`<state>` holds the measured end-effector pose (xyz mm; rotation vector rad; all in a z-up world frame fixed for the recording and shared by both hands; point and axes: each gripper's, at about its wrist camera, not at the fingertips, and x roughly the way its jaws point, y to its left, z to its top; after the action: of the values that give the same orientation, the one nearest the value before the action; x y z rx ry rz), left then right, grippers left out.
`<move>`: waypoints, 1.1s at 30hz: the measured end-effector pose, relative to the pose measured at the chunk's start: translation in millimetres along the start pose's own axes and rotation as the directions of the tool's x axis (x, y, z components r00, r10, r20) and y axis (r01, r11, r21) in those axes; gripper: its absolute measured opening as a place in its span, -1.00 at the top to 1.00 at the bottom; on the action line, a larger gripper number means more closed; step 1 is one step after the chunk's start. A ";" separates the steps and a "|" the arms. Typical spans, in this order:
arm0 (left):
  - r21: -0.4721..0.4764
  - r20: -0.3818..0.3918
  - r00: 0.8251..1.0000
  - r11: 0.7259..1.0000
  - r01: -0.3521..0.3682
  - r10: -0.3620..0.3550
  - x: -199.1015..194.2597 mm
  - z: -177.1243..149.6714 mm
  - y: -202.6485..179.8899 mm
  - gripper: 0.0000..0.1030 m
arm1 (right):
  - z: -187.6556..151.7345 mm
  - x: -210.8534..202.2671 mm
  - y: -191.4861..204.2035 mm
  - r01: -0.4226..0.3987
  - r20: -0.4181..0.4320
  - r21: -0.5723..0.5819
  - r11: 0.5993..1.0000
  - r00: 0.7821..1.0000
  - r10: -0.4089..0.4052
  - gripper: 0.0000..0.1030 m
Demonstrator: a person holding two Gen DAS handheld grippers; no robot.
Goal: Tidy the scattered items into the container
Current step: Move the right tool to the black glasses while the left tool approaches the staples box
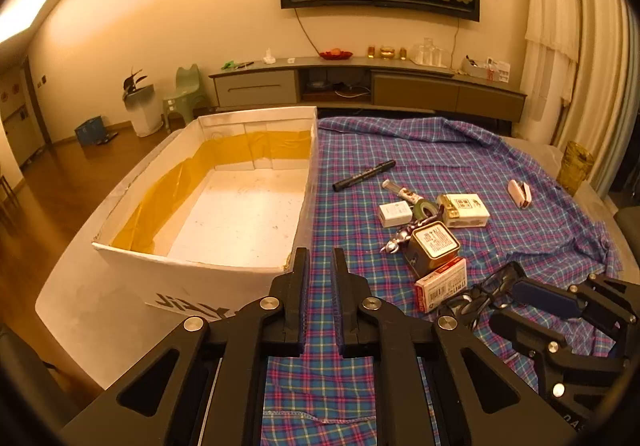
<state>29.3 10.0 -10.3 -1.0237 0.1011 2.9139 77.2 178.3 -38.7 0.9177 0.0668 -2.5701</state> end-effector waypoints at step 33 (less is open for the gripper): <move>-0.014 0.025 1.000 1.000 -0.002 0.002 8.1 -3.6 -5.7 0.12 | -3.8 7.5 -5.7 -0.003 -0.033 0.048 0.999 0.999 0.005 -0.39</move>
<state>25.6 15.5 -18.4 -0.9898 0.0809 2.9324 72.0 181.6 -46.8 0.9776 0.0126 -2.5628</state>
